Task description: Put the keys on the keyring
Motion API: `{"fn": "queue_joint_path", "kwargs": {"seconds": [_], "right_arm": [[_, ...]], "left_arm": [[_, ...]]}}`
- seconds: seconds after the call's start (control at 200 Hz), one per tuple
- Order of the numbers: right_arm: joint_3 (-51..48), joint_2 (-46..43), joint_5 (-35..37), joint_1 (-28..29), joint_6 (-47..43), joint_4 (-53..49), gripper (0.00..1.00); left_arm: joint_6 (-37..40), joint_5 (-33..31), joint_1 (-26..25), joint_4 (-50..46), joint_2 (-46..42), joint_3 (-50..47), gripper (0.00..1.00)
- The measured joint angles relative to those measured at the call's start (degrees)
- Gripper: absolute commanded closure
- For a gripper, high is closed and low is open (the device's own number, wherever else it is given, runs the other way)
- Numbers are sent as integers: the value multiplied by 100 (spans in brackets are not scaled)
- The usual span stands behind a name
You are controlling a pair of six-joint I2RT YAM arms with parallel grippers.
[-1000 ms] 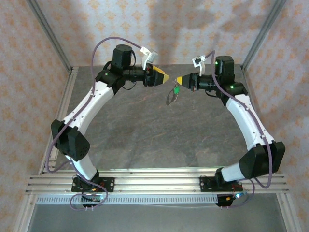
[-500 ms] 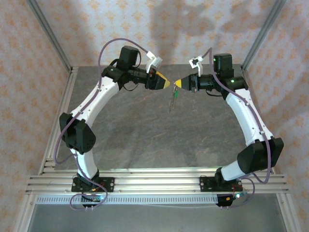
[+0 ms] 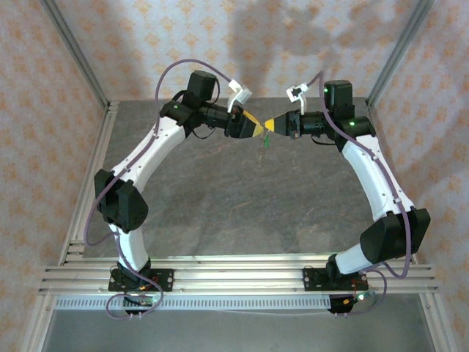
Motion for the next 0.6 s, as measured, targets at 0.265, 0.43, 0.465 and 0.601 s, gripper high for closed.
{"fn": "queue_joint_path", "kwargs": {"seconds": [0.265, 0.43, 0.465, 0.601], "right_arm": [[-90, 0, -33, 11, 85, 177, 100], [-153, 0, -31, 7, 164, 382, 100], [-175, -4, -33, 0, 208, 442, 100], [-321, -70, -2, -22, 365, 743, 100]], "left_arm": [[-208, 0, -39, 146, 55, 28, 57], [-337, 0, -63, 271, 55, 28, 62], [-387, -2, -72, 302, 55, 28, 63], [-651, -17, -81, 603, 55, -55, 66]]}}
